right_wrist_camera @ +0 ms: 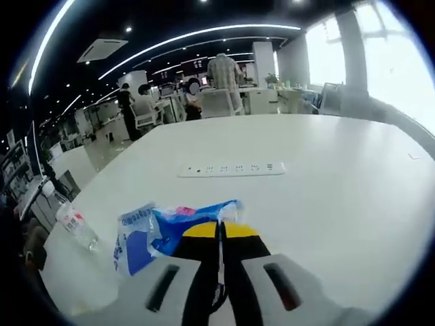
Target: Arrange the tabletop items into an orderly group along one side of the table until the central work area is clear of visible clutter.
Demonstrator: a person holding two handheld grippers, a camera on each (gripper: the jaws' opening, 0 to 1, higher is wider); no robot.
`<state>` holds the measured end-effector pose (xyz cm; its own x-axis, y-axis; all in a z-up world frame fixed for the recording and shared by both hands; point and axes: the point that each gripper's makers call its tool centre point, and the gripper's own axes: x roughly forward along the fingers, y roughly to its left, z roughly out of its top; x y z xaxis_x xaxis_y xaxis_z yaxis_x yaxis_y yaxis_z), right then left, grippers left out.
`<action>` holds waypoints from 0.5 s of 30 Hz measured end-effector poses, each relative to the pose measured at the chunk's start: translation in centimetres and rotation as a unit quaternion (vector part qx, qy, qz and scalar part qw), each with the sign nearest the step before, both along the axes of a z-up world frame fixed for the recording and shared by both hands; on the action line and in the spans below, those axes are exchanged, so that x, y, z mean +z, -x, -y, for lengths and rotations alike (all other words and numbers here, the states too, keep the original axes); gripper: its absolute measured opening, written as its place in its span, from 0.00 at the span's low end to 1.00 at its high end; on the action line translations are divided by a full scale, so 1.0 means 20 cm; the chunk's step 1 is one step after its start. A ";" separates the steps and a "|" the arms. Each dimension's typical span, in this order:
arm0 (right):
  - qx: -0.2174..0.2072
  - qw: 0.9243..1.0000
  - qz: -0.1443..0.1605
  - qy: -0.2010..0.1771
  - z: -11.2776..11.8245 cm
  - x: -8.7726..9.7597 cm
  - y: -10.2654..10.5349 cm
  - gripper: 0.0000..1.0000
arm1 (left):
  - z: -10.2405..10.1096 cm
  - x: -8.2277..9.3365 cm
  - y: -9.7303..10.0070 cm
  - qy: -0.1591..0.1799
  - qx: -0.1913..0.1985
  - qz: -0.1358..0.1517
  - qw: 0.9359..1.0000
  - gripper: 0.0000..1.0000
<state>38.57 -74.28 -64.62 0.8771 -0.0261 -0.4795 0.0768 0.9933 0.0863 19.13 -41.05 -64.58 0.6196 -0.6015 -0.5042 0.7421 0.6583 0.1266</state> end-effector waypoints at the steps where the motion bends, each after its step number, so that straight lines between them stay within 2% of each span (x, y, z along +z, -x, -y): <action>1: -0.002 1.000 0.002 0.004 0.02 0.01 0.01 0.00 | 0.00 0.00 0.00 0.001 0.000 0.000 1.000 0.88; 15: -0.048 0.998 0.010 0.025 0.28 0.05 0.12 0.00 | 0.01 0.00 0.01 0.005 -0.005 0.001 1.000 0.87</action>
